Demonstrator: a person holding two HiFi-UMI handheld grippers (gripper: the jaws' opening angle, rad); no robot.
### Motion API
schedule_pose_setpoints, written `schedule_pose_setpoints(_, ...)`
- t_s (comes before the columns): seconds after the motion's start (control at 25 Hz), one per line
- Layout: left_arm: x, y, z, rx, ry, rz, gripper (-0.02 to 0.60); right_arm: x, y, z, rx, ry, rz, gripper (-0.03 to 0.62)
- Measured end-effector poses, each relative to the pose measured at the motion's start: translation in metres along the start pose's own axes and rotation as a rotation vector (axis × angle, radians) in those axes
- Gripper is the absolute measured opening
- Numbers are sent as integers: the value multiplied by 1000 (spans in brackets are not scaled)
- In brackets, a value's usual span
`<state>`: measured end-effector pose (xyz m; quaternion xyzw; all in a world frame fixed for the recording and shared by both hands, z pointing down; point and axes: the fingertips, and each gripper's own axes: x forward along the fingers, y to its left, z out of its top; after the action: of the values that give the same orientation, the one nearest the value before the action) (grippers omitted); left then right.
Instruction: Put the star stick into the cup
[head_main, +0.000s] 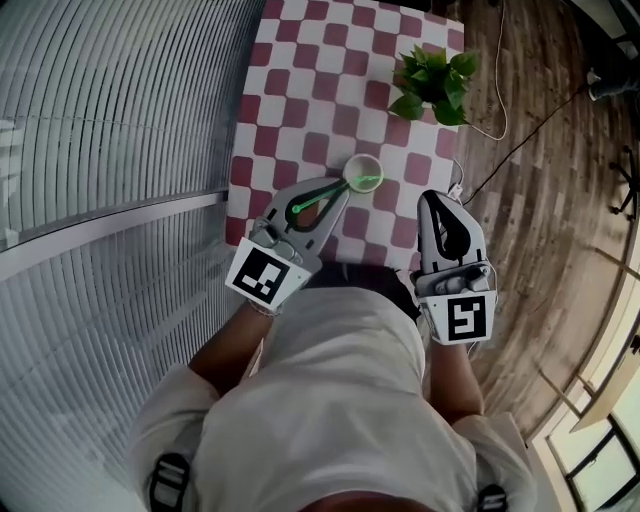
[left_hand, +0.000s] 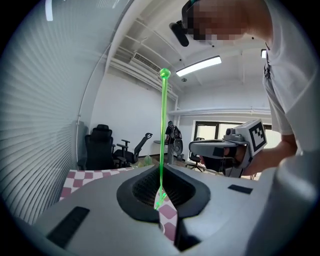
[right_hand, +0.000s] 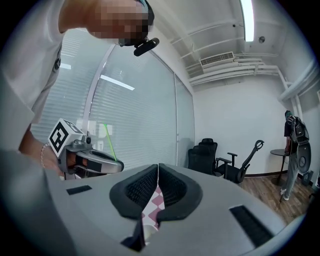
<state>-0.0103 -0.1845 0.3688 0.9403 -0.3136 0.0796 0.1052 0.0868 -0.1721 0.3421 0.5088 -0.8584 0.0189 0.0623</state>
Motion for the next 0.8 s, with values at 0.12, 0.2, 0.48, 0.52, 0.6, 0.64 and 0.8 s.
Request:
schedule_pose_setpoints(0.12, 8, 10, -19, -28, 15, -6, 41, 9, 1, -16, -5, 7, 3, 32)
schedule_pose_setpoints(0.2, 13, 17, -35, -45, 30, -8, 41, 15, 0, -25, 1, 6, -2, 32)
schedule_pose_setpoints(0.48, 24, 28, -85, -90, 76, -1, 41, 32, 8, -64, 55, 34, -21, 32)
schedule_pose_setpoints(0.52, 25, 29, -91, -90, 80, 4, 41, 33, 8, -70, 58, 39, -22, 32)
schedule_pose_setpoints(0.6, 28, 33, -102, -95, 84, 12, 41, 34, 8, -81, 68, 46, -28, 32)
schedule_pose_setpoints(0.64, 29, 35, -106, -101, 83, 14, 41, 35, 8, -86, 72, 50, -31, 32)
schedule_pose_setpoints(0.8, 35, 40, -123, -126, 69, 16, 41, 37, 8, -106, 85, 70, -35, 32)
